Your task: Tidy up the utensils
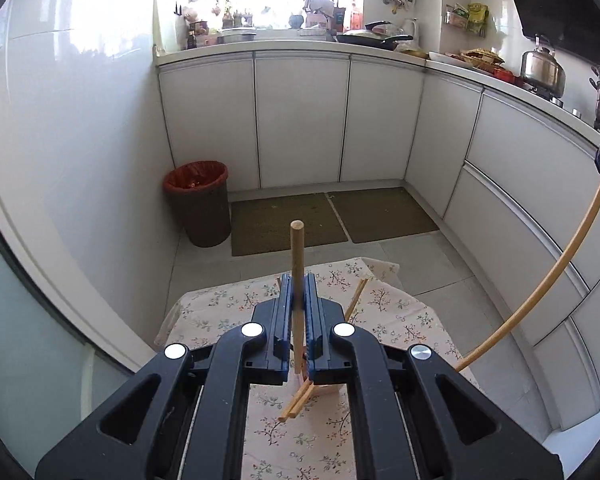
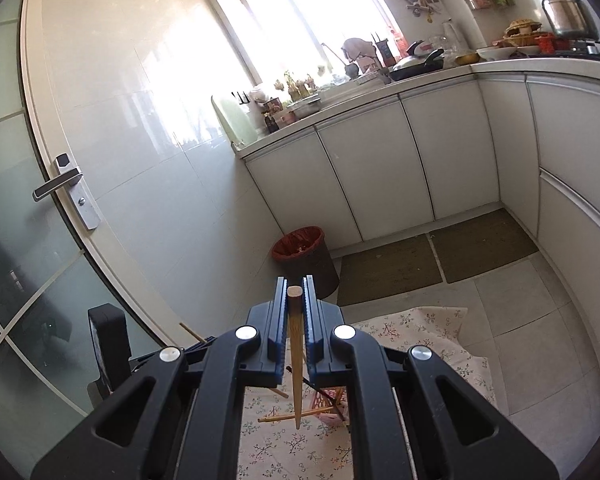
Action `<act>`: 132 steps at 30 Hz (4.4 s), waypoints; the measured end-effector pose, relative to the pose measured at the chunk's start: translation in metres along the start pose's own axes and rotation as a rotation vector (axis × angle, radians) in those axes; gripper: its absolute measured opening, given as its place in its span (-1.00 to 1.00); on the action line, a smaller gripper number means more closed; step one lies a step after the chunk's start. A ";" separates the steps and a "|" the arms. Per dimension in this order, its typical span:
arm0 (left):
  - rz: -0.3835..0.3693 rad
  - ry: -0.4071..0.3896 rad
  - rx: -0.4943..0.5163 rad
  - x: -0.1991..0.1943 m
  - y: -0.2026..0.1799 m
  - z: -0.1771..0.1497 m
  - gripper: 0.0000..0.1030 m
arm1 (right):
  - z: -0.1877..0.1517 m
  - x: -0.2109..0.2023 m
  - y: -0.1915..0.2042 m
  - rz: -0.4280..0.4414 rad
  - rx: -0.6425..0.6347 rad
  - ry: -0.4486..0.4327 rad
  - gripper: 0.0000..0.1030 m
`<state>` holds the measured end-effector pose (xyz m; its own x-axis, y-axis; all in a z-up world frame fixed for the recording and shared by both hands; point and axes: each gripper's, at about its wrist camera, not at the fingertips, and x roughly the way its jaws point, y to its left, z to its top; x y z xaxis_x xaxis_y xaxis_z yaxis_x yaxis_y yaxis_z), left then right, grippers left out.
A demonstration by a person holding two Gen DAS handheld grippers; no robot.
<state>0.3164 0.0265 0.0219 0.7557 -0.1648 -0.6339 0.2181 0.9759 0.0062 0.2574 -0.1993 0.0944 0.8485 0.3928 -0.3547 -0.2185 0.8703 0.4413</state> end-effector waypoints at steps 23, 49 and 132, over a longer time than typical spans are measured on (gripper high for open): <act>-0.048 -0.003 -0.167 0.053 0.013 -0.033 -0.21 | -0.019 0.068 -0.018 -0.046 0.004 0.064 -0.85; 0.027 0.595 -0.061 0.171 0.113 -0.161 0.18 | -0.023 0.055 -0.015 -0.016 0.027 0.048 -0.85; 0.072 -0.514 -0.423 -0.075 0.057 -0.079 0.18 | -0.004 0.013 -0.048 0.056 0.115 -0.003 -0.83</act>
<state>0.2234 0.1060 0.0093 0.9802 -0.0418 -0.1933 -0.0259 0.9418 -0.3351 0.2767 -0.2349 0.0649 0.8378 0.4389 -0.3248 -0.2088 0.8071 0.5522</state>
